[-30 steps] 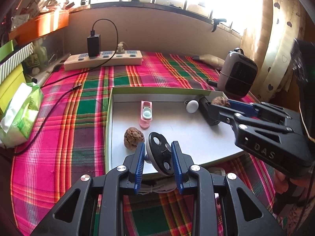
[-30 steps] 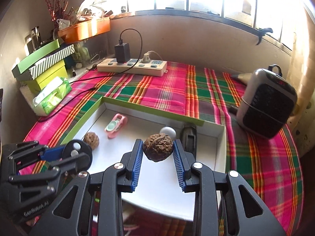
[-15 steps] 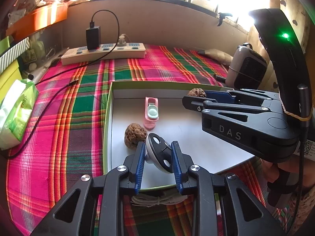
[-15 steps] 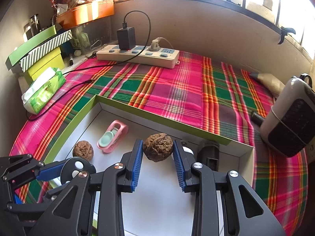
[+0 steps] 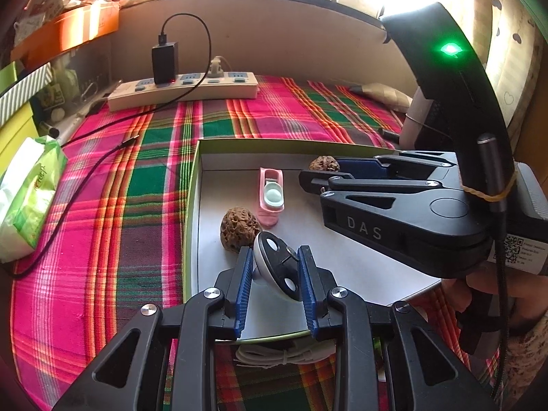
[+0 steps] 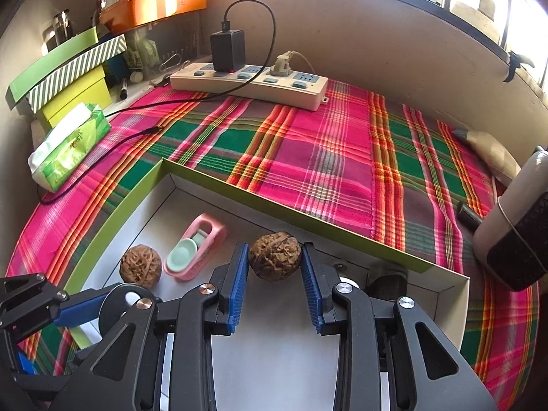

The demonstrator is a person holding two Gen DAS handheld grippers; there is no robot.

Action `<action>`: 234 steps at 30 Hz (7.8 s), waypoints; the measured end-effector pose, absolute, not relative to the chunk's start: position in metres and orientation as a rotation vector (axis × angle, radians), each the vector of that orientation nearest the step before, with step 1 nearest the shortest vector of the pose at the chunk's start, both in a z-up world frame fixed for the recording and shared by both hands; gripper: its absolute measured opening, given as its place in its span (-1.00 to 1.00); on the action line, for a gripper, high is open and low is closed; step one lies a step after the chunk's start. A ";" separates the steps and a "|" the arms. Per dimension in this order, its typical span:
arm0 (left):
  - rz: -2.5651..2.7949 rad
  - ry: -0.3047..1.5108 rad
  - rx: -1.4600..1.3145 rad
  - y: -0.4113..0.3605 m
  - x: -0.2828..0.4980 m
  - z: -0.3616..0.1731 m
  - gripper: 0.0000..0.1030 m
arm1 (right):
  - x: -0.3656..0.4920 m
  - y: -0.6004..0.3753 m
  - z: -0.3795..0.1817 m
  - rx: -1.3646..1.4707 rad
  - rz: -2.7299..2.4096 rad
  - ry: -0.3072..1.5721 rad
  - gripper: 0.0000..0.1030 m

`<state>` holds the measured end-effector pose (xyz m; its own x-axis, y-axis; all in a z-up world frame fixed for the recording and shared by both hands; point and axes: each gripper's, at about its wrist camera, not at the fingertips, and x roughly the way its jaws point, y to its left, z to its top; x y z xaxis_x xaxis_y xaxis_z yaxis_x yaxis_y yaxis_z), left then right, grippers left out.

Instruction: Organize objects

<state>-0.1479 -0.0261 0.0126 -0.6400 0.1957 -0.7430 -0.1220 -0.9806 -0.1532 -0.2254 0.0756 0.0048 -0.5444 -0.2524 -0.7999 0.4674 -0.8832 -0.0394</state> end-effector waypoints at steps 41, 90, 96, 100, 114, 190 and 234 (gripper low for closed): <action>2.722 -0.158 -1.222 -0.033 -0.141 0.022 -0.30 | -0.216 0.080 0.012 1.194 -2.477 0.374 -0.11; 2.568 0.005 -1.212 -0.035 -0.090 0.003 -0.27 | -0.072 0.161 0.025 1.118 -2.635 0.072 -0.01; 2.507 0.010 -1.190 -0.026 -0.084 0.004 -0.27 | -0.069 0.166 0.020 1.133 -2.634 0.061 -0.01; 2.456 0.038 -1.179 -0.017 -0.077 0.004 -0.27 | -0.067 0.167 0.019 1.140 -2.631 0.061 -0.01; 2.483 0.020 -1.166 -0.025 -0.076 0.009 -0.27 | -0.056 0.133 0.002 1.175 -2.509 0.108 -0.01; 2.561 -0.137 -1.337 0.021 -0.082 0.007 -0.25 | -0.085 0.172 -0.009 1.276 -2.620 0.179 0.17; 2.575 -0.187 -1.319 0.008 -0.080 0.006 -0.42 | -0.079 0.171 -0.007 1.252 -2.617 0.142 -0.55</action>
<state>-0.0805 0.0075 0.0064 -0.5627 0.2714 -0.7808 -0.1555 -0.9625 -0.2225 -0.0793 0.1708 -0.0068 -0.6055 -0.1701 -0.7774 0.2531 -0.9673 0.0145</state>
